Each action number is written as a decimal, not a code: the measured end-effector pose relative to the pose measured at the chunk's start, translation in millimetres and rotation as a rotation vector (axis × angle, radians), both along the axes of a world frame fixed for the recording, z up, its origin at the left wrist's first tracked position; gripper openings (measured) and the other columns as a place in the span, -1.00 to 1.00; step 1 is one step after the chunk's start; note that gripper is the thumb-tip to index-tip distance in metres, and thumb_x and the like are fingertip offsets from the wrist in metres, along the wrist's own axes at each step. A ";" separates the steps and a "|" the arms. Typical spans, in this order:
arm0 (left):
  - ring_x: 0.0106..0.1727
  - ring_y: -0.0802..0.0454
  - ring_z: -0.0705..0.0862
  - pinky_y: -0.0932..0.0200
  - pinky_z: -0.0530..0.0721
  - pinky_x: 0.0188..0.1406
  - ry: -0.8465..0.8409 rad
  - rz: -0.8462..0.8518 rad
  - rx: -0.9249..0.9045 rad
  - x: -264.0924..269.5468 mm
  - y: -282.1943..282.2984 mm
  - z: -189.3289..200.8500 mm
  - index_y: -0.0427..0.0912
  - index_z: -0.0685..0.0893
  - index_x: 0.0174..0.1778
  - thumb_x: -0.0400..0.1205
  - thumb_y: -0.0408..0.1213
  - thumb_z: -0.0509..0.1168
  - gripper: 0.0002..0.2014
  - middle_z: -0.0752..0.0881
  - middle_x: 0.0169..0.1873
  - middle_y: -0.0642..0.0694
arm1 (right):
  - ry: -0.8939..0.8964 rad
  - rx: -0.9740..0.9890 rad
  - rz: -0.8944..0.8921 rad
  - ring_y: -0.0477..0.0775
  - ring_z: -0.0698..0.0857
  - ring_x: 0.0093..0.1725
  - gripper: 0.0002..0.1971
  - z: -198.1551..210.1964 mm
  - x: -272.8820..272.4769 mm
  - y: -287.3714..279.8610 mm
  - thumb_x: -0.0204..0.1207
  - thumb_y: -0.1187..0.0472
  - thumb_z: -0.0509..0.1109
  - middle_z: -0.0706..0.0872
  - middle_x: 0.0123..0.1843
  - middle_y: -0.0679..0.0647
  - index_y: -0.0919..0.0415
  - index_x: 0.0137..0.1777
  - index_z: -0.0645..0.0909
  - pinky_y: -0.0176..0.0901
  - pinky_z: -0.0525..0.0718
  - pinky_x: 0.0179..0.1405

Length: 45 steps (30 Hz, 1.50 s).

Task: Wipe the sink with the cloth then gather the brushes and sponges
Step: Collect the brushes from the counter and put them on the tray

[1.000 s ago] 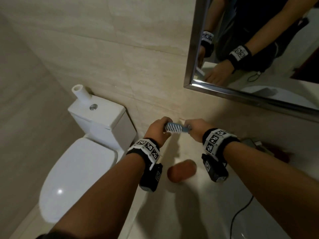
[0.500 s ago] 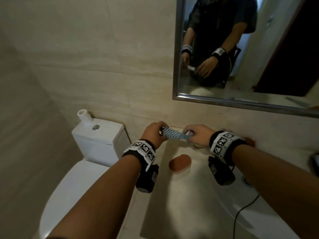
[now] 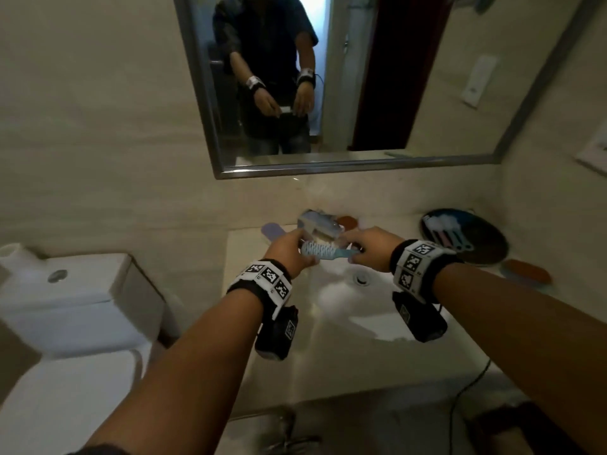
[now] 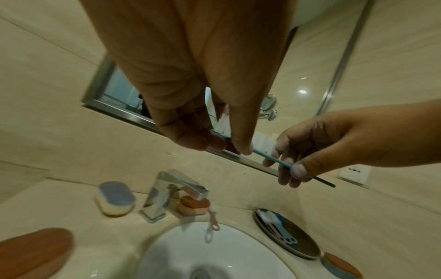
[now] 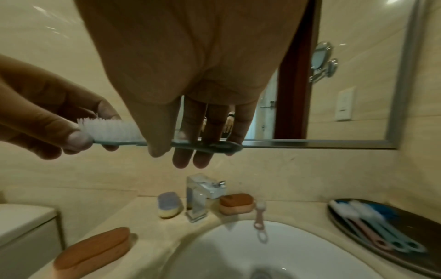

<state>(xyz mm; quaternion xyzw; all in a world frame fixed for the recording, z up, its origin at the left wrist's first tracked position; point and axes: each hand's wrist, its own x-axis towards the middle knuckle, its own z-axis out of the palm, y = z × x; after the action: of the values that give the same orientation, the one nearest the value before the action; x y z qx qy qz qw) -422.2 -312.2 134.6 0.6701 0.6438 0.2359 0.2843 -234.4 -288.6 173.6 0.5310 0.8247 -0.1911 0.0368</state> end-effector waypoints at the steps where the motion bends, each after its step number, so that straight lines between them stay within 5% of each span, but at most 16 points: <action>1: 0.15 -0.12 0.67 0.20 0.55 0.05 -0.003 -0.022 0.003 15.3 3.2 1.6 -0.25 0.59 0.22 0.48 -0.29 0.48 -0.60 0.71 0.13 -0.19 | 0.010 -0.005 -0.034 0.03 0.60 0.10 -0.69 1.8 15.4 -1.6 0.52 0.19 0.37 0.65 0.23 0.04 0.05 0.27 0.59 -0.22 0.51 0.06; 13: 0.03 -0.08 0.66 0.28 0.49 -0.06 0.027 -0.249 -0.079 269.6 62.2 -17.0 -0.19 0.62 0.20 0.47 -0.24 0.50 -0.60 0.72 0.11 -0.18 | -0.015 -0.041 -0.277 0.10 0.65 0.19 -0.69 -9.6 263.6 12.8 0.51 0.25 0.41 0.70 0.24 0.11 0.11 0.26 0.61 -0.20 0.54 0.14; 20: 0.22 -0.14 0.63 0.14 0.54 0.16 0.043 -0.289 -0.087 391.5 92.4 -26.8 -0.24 0.59 0.27 0.50 -0.21 0.47 -0.56 0.68 0.21 -0.20 | 0.040 -0.058 -0.349 -0.09 0.58 0.04 -0.65 -7.8 379.5 41.4 0.48 0.30 0.40 0.68 0.20 0.08 0.14 0.27 0.61 -0.38 0.41 -0.04; 25: 0.23 -0.10 0.61 0.30 0.42 0.02 0.096 -0.269 -0.079 407.9 128.2 -28.6 -0.22 0.61 0.26 0.51 -0.26 0.46 -0.60 0.68 0.20 -0.17 | 0.099 -0.059 -0.328 0.05 0.64 0.03 -0.74 -27.3 393.0 82.4 0.47 0.27 0.42 0.71 0.12 0.12 0.13 0.16 0.62 -0.26 0.49 -0.01; 31: 0.21 -0.09 0.62 0.32 0.42 -0.02 0.083 -0.295 -0.141 413.0 185.9 -41.5 -0.20 0.62 0.25 0.48 -0.31 0.47 -0.59 0.69 0.18 -0.18 | 0.069 -0.100 -0.324 0.12 0.67 0.16 -0.63 -46.9 389.5 140.1 0.46 0.15 0.42 0.70 0.21 0.11 0.05 0.29 0.57 -0.11 0.62 0.17; 39: 0.30 -0.10 0.59 0.26 0.46 0.22 0.058 -0.300 -0.165 418.6 263.2 -55.0 -0.20 0.60 0.32 0.52 -0.33 0.42 -0.58 0.66 0.26 -0.18 | 0.050 -0.153 -0.341 0.13 0.66 0.18 -0.56 -65.1 392.8 223.7 0.46 0.16 0.45 0.69 0.21 0.15 0.11 0.36 0.55 -0.13 0.61 0.15; 45: 0.27 -0.15 0.61 0.17 0.51 0.22 0.067 -0.274 -0.195 425.0 308.4 -71.0 -0.24 0.64 0.27 0.55 -0.38 0.36 -0.66 0.68 0.23 -0.21 | 0.079 -0.156 -0.353 0.09 0.69 0.11 -0.59 -95.2 395.8 270.6 0.47 0.08 0.45 0.74 0.15 0.08 0.07 0.32 0.57 -0.01 0.66 0.15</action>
<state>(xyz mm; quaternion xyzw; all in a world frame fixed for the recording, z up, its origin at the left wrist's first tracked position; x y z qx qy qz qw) 2.8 -3.8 63.7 0.7283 0.5754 0.1090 0.3558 161.3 -18.0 78.4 0.6550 0.7023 -0.2787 0.0115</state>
